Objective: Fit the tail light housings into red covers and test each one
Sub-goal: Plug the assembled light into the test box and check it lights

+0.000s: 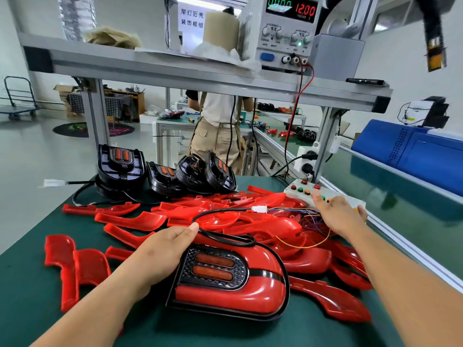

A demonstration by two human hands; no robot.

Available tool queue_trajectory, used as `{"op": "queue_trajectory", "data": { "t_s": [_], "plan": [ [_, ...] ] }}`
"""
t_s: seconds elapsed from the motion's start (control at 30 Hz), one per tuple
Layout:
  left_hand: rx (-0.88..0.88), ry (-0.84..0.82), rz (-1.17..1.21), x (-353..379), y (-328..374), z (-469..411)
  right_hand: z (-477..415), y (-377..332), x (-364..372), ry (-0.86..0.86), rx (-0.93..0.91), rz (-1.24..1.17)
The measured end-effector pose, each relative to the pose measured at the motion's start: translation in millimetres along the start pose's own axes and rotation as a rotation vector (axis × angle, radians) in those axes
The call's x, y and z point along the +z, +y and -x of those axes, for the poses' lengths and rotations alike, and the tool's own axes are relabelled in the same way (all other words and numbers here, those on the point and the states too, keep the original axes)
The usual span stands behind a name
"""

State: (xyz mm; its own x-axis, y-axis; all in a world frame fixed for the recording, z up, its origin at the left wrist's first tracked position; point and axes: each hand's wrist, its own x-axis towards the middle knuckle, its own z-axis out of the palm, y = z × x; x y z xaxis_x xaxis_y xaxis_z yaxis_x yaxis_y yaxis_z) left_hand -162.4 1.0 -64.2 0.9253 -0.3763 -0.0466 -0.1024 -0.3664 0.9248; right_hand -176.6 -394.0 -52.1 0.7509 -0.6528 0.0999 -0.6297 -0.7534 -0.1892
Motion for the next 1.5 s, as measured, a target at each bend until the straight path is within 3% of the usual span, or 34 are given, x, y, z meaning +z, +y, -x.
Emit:
{"op": "queue_trajectory", "data": {
  "t_s": [0.43,0.7,1.5],
  "plan": [
    [-0.005,-0.022,-0.007,-0.1,3.2,2.2,6.8,11.7,-0.6,0.008,0.010,0.044],
    [0.121,-0.030,-0.084,-1.2,1.8,1.0,9.0,9.6,-4.5,-0.039,-0.053,0.174],
    [0.082,-0.037,-0.007,0.7,0.3,-0.3,5.8,9.8,-4.2,-0.037,-0.066,0.283]
  ]
}}
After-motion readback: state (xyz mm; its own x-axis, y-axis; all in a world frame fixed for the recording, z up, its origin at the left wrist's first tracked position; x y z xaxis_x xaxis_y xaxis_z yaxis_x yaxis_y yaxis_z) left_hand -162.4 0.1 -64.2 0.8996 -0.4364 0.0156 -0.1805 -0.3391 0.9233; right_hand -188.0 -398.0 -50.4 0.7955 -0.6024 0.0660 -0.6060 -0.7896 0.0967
